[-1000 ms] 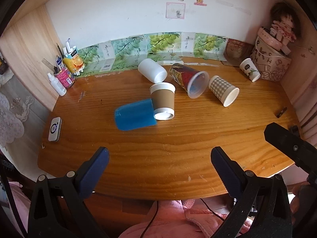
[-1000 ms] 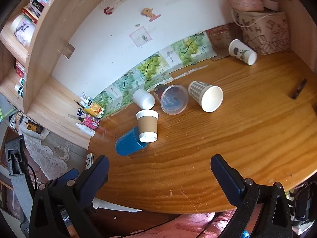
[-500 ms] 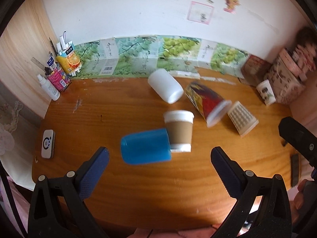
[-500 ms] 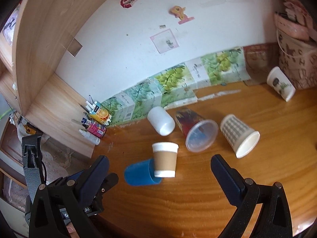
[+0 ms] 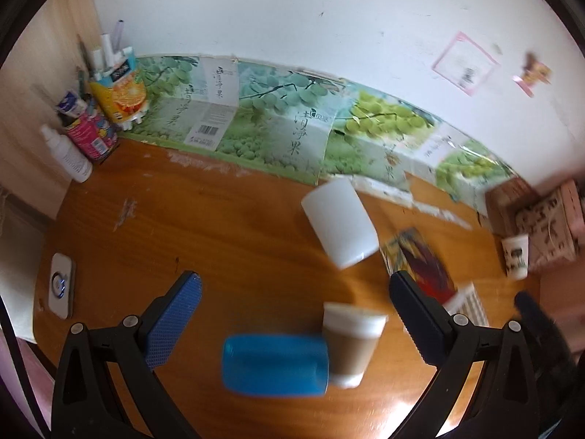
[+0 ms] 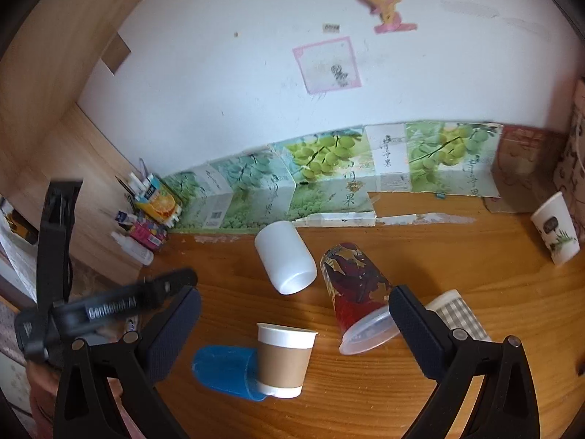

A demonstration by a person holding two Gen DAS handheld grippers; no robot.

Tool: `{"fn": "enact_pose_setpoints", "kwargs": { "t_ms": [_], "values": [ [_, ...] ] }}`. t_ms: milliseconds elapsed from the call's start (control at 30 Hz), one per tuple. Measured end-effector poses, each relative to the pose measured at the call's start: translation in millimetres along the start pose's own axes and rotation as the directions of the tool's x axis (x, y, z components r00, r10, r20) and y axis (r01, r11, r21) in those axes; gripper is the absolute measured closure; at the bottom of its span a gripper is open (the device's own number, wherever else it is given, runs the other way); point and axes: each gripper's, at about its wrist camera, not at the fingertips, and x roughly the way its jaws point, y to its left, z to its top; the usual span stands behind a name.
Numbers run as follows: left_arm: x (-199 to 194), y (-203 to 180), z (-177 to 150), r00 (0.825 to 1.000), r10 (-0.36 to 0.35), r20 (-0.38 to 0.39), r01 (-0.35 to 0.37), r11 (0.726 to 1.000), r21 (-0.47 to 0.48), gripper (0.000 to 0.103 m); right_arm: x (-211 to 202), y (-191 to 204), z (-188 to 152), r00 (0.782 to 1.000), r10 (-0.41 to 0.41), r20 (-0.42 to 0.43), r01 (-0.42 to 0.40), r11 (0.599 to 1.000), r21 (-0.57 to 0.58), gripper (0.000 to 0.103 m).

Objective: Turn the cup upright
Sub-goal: 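Move the left gripper toward the white plastic cup lying on its side, then close the left gripper on the white plastic cup and lift it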

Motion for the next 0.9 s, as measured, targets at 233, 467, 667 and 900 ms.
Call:
{"fn": "enact_pose_setpoints", "kwargs": {
  "t_ms": [233, 467, 667, 900],
  "values": [
    [55.6, -3.9, 35.7, 0.993, -0.042, -0.110, 0.036, 0.998, -0.056, 0.001, 44.4, -1.0, 9.5, 0.998, -0.029, -0.051, 0.024, 0.996, -0.091, 0.000],
    [100.1, -14.9, 50.1, 0.975, -0.076, -0.210, 0.056, 0.994, -0.098, 0.001, 82.6, 7.8, 11.0, 0.994, -0.043, -0.097, 0.021, 0.976, -0.218, 0.000],
    [131.9, -10.3, 51.0, 0.944, -0.143, -0.296, 0.095, 0.980, -0.173, 0.003, 100.4, 8.8, 11.7, 0.990, -0.066, -0.121, 0.032, 0.965, -0.262, 0.000],
    [150.6, -2.8, 51.7, 0.927, -0.169, -0.335, 0.094, 0.969, -0.227, 0.008, 111.9, 1.5, 10.3, 0.985, -0.066, -0.161, 0.022, 0.964, -0.265, 0.000]
  ]
}}
